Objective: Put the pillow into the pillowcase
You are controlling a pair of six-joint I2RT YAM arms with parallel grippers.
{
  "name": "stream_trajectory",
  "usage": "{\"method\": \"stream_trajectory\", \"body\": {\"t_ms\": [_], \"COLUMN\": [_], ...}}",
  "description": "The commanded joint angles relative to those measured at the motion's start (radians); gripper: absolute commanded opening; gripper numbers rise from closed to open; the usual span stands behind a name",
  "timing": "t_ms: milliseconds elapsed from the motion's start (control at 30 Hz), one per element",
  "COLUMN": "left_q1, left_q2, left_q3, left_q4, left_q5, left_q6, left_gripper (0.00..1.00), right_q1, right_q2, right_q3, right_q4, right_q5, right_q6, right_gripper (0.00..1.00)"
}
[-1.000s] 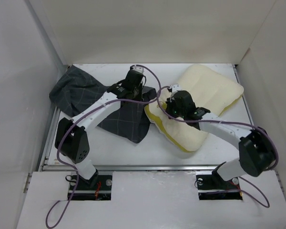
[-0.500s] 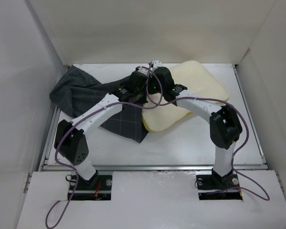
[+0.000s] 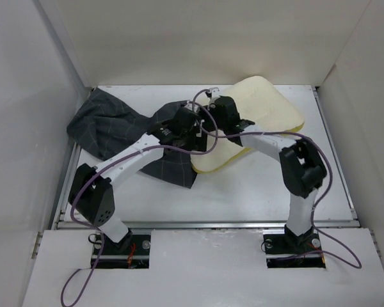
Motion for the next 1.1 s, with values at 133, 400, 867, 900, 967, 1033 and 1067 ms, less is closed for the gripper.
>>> {"method": "stream_trajectory", "body": {"t_ms": [133,400,867,900,967,1033,1067], "left_q1": [0.036,-0.019,0.001,0.001,-0.014,-0.043,-0.054], "left_q2": [-0.25,-0.302,0.003,0.003,-0.03,-0.087,-0.107], "left_q3": [-0.212,-0.396,-0.309,-0.3,-0.3,-0.29,-0.29], "left_q4": [-0.048,0.096,0.129,0.11,0.092,0.069,0.057], "left_q5": [-0.068,0.011,-0.161,-0.198,-0.207,-0.207,-0.207], "left_q6": [-0.148,-0.222,-0.282,-0.297,-0.297,-0.288,-0.288], "left_gripper": [1.0,0.97,0.04,0.0,0.0,0.0,0.0], "right_q1": [-0.004,0.073,0.099,0.099,0.099,0.099,0.099], "right_q2": [-0.43,-0.51,-0.288,-0.277,-0.277,-0.289,-0.289], "right_q3": [-0.282,-0.53,-0.435,-0.435,-0.444,-0.444,-0.455], "right_q4": [-0.054,-0.14,0.037,0.037,0.057,0.095,0.115], "right_q5": [0.083,-0.005,-0.018,-0.008,-0.028,-0.059,-0.105], "right_q6": [-0.201,-0.229,-0.181,-0.158,-0.158,-0.14,-0.14], "right_gripper": [1.0,1.0,0.2,0.0,0.0,0.0,0.0]}}
